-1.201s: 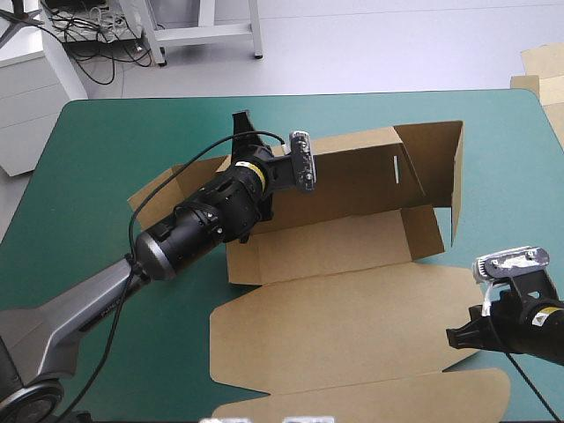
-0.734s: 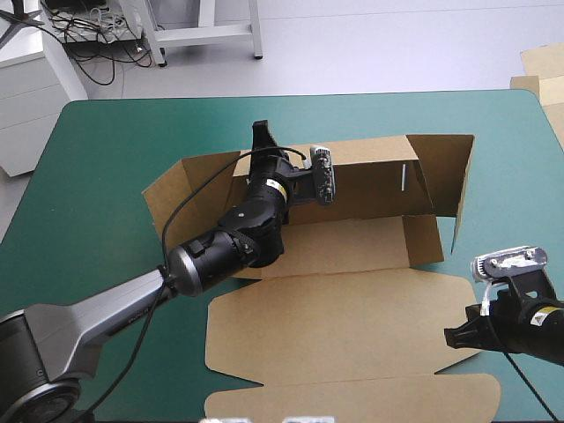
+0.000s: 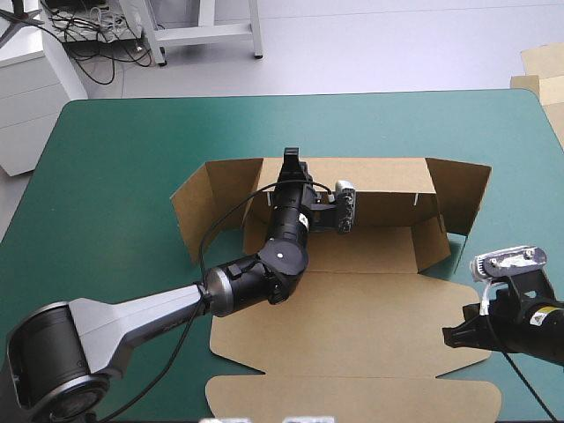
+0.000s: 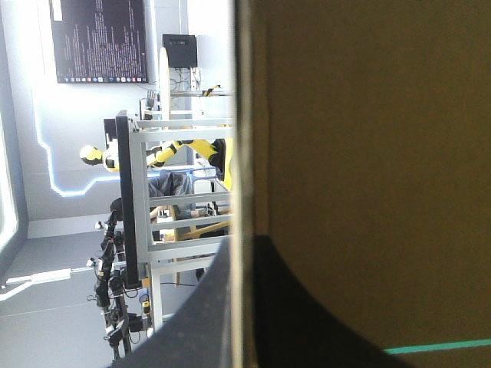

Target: Fold the box

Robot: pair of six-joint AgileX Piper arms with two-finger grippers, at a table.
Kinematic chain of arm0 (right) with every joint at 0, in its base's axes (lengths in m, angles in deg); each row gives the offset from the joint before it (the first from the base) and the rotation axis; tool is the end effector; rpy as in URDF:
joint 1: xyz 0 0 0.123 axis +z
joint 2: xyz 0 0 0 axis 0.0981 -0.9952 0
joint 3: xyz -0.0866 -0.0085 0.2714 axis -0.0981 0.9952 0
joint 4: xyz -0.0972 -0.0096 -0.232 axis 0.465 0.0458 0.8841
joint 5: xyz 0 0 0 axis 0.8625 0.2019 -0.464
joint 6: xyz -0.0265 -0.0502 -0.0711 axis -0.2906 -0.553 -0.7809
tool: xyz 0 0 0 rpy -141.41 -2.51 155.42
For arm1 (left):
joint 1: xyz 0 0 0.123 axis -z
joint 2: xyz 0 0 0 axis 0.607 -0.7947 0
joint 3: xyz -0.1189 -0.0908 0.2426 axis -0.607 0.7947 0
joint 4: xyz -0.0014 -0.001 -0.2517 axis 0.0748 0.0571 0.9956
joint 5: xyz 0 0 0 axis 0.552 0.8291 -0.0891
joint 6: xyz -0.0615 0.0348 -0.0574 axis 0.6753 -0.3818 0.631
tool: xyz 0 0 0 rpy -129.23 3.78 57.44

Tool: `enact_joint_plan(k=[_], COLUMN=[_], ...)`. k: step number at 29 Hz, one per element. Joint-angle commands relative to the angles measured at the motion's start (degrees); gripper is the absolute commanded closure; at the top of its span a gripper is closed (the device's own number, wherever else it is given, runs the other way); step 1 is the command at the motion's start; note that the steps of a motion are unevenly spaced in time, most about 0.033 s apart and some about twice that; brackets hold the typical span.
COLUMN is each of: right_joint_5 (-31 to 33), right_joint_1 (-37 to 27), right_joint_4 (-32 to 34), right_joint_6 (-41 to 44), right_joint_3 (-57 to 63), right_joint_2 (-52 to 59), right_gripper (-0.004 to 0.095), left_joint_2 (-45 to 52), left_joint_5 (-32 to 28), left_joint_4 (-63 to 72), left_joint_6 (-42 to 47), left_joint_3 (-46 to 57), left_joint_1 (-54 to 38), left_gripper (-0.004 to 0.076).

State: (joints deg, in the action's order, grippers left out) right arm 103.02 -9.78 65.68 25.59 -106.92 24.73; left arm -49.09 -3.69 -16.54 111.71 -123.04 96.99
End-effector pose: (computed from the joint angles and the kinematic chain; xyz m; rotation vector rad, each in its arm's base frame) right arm 0.0951 0.0193 0.3414 -0.3399 2.4922 0.2407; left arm 0.2508 -0.2998 0.2978 1.4039 1.3440 0.8189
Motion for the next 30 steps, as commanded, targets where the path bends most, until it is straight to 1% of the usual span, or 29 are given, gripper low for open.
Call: enact_joint_plan(k=[1,7,12,19,21,26,28,30], right_joint_5=[0.37,0.27,0.37,0.37,0.37,0.37,0.27,0.02], right_joint_1=[-0.49,-0.49,-0.49,-0.49,-0.49,-0.49,-0.49,-0.49], right_joint_4=[-1.84,-2.00,-2.00,-1.56,-1.45,-0.32,0.33,0.90], right_joint_6=[-0.27,-0.27,4.25,4.60,4.60,5.61,6.78,8.04], right_joint_3=[-1.44,-1.44,-1.44,-1.44,-1.44,-1.44,-1.44,-1.44], right_joint_2=[0.00,0.00,0.00,0.00,0.00,0.00,0.00,0.00], right_gripper=[0.0928,0.0928,0.0922,0.0920,0.0920,0.0917,0.0888,0.0816], left_joint_2=[1.95,1.73,1.73,1.44,1.02,0.78,0.78,0.78], left_joint_5=[1.51,0.57,0.06,-3.31,-3.19,-2.55,-2.45,-2.59], left_joint_4=[-3.15,-0.12,-0.56,-1.42,-4.30,-11.67,-14.43,-15.59], left_joint_6=[1.41,1.41,1.41,1.41,2.97,10.36,12.09,12.73], left_joint_3=[-1.54,-1.54,-1.54,-1.54,-1.26,1.45,3.54,5.17], left_joint_1=[0.53,0.53,0.53,0.53,0.53,0.53,0.53,0.53], left_gripper=[0.0734,0.0734,0.0734,0.0734,0.0734,0.0734,0.0734,0.0734])
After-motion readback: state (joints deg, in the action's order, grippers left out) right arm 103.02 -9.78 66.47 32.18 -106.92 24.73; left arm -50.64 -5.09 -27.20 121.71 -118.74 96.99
